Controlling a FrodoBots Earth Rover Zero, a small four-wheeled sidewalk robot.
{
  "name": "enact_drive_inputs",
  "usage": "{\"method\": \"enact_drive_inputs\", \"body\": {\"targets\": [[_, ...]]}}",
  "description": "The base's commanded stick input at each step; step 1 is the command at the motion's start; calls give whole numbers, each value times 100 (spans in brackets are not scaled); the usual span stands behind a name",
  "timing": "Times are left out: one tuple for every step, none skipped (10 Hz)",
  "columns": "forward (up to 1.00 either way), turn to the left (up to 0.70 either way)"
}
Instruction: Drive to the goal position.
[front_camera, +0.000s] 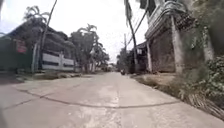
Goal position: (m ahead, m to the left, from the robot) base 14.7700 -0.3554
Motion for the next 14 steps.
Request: {"method": "enact_drive_inputs", "body": {"targets": [[50,1],[50,1],[50,1],[50,1],[50,1],[50,1],[50,1],[50,1],[50,1],[50,1],[50,1],[50,1],[50,1],[50,1]]}}
